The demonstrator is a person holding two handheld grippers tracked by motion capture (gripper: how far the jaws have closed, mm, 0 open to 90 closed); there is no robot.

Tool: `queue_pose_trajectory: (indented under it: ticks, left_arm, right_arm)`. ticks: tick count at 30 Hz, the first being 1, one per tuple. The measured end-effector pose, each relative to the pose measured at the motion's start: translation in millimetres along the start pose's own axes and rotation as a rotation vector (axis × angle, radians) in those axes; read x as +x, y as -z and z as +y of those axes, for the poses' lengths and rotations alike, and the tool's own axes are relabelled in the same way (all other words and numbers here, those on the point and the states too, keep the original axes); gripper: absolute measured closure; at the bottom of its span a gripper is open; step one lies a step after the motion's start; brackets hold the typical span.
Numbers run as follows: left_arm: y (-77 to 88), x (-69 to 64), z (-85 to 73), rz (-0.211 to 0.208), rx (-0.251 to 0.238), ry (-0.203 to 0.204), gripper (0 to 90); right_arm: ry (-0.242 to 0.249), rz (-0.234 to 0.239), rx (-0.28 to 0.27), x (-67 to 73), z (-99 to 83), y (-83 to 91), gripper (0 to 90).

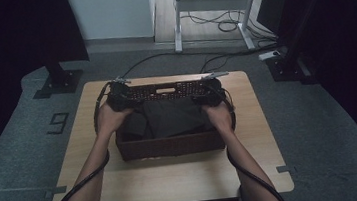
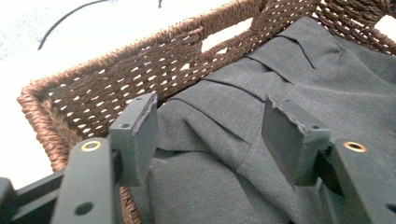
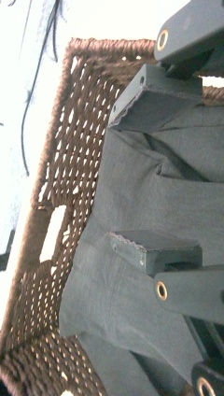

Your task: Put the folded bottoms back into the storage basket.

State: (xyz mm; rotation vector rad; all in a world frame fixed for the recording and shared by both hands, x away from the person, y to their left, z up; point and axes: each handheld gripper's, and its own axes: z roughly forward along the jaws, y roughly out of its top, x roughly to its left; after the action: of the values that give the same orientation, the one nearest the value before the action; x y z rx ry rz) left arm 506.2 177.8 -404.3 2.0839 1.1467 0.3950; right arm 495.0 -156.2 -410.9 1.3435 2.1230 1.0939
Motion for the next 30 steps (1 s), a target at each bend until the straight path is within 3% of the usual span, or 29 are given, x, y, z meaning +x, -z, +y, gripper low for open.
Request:
queue_pose_trajectory:
  ticks: [2,10,14,20,30]
  left_arm:
    - [0.3,0.7,-1.8,0.0,-0.003,-0.003,30.5]
    - [1.0,3.5,-5.7,-0.034,-0.012,0.0,18.9]
    - [4.2,1.9,-6.2,-0.024,-0.019,-0.009,13.4]
    - [9.8,-1.6,-7.9,-0.004,-0.022,-0.031,0.1]
    - [20.4,0.2,-18.8,0.0,-0.03,-0.043,0.0]
  right_arm:
    - [0.012,0.029,0.011,0.5,-1.9,-1.9,35.6]
    - [0.034,0.072,0.022,-1.5,-7.7,-6.0,23.4]
    - [0.034,0.09,0.011,-2.3,-9.5,-4.5,13.3]
    - [0.072,0.096,0.018,-1.1,-11.4,0.2,12.7]
    - [0.092,0.1,0.005,1.0,-13.4,9.1,10.6]
